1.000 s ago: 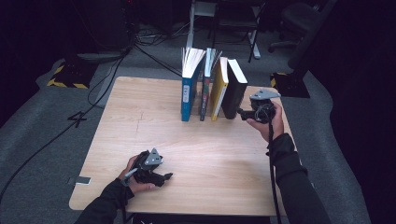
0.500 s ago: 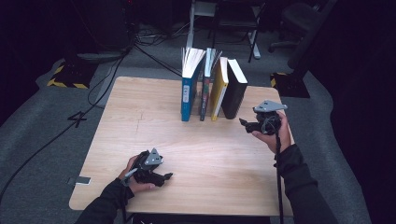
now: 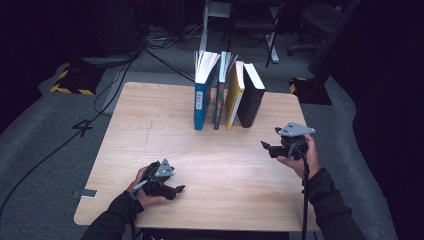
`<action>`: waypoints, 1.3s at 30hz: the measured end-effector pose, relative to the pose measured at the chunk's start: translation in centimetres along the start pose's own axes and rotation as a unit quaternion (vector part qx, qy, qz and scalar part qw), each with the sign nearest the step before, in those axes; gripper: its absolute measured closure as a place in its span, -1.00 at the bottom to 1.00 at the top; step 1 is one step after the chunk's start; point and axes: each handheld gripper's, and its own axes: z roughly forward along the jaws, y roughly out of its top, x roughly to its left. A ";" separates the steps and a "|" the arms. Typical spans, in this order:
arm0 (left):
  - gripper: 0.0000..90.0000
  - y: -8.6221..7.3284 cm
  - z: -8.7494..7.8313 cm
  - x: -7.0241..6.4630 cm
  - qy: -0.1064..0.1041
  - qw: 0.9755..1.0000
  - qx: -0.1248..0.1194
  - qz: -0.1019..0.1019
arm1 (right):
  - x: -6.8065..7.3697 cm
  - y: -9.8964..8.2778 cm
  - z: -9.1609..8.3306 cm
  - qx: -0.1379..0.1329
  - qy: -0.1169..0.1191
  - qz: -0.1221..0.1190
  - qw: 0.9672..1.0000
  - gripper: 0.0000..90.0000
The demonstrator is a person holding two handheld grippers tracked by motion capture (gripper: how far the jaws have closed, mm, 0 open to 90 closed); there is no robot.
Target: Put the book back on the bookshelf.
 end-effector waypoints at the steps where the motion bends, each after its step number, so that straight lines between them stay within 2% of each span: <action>1: -0.51 0.0 0.0 0.0 0.000 1.000 0.000 0.000 | 0.1 -0.2 -0.1 0.000 -0.002 -0.003 1.000 -0.38; 16: -0.51 0.0 0.0 0.0 0.000 1.000 0.000 0.000 | 1.7 -3.4 -1.4 0.020 0.001 -0.023 1.000 -0.39; 24: -0.51 0.0 0.0 0.0 0.000 1.000 0.000 0.000 | 2.4 -5.6 -2.0 0.029 0.012 -0.028 0.999 -0.40; 31: -0.51 0.0 0.0 0.0 0.000 1.000 0.000 -0.001 | 2.2 -8.6 -2.2 0.044 0.041 -0.012 0.998 -0.38; 34: -0.51 0.0 0.0 0.0 0.000 1.000 0.000 -0.001 | 2.1 -10.0 -2.4 0.048 0.044 -0.015 0.998 -0.39; 39: -0.51 0.0 0.0 0.0 0.000 1.000 0.000 0.000 | 1.7 -12.2 -3.1 0.051 0.050 0.001 0.997 -0.39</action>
